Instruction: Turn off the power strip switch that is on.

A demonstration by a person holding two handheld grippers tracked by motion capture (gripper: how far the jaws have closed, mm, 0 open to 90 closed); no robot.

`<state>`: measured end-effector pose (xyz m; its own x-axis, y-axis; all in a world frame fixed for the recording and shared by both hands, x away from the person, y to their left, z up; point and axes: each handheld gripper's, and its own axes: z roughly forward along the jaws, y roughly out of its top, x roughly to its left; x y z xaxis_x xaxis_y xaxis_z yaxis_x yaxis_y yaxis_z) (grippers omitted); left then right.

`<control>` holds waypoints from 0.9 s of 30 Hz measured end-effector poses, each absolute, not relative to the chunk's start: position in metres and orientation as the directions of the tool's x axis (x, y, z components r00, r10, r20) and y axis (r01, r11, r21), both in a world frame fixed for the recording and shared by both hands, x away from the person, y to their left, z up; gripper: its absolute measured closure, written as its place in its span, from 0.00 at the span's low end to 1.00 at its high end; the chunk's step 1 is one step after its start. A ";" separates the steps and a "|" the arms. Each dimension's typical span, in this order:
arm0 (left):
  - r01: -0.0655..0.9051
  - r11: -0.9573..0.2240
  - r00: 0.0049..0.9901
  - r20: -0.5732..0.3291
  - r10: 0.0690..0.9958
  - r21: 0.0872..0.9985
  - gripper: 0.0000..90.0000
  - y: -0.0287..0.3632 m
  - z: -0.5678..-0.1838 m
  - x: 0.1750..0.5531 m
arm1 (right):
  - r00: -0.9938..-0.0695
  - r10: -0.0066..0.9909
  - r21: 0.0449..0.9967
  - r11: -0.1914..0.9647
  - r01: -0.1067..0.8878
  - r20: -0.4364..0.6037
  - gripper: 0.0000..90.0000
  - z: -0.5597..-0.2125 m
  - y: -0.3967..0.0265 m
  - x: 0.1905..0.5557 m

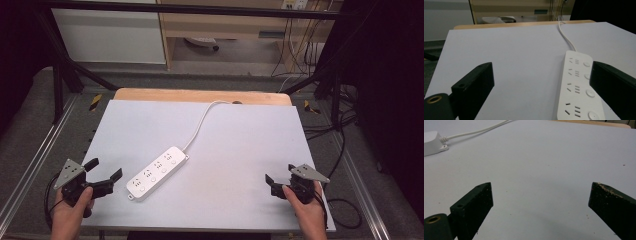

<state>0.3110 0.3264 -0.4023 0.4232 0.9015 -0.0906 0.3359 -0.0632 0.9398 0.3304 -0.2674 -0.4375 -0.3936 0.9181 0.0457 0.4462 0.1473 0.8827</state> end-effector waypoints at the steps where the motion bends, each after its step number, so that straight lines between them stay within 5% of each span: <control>1: 0.335 -0.062 0.424 -0.091 0.901 0.940 0.06 0.326 -0.402 0.311 | -0.393 0.918 0.882 0.144 0.450 0.050 0.05 -0.437 -0.266 0.330; 27: 0.315 -0.067 0.465 -0.092 0.880 0.947 0.07 0.315 -0.396 0.307 | -0.451 0.891 0.896 0.155 0.417 0.056 0.05 -0.432 -0.259 0.326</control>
<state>0.3065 0.3154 -0.3962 0.4652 0.8804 -0.0920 0.3146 -0.0673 0.9468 0.3261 -0.2588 -0.4320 -0.4511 0.8907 0.0560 0.4168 0.1548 0.8957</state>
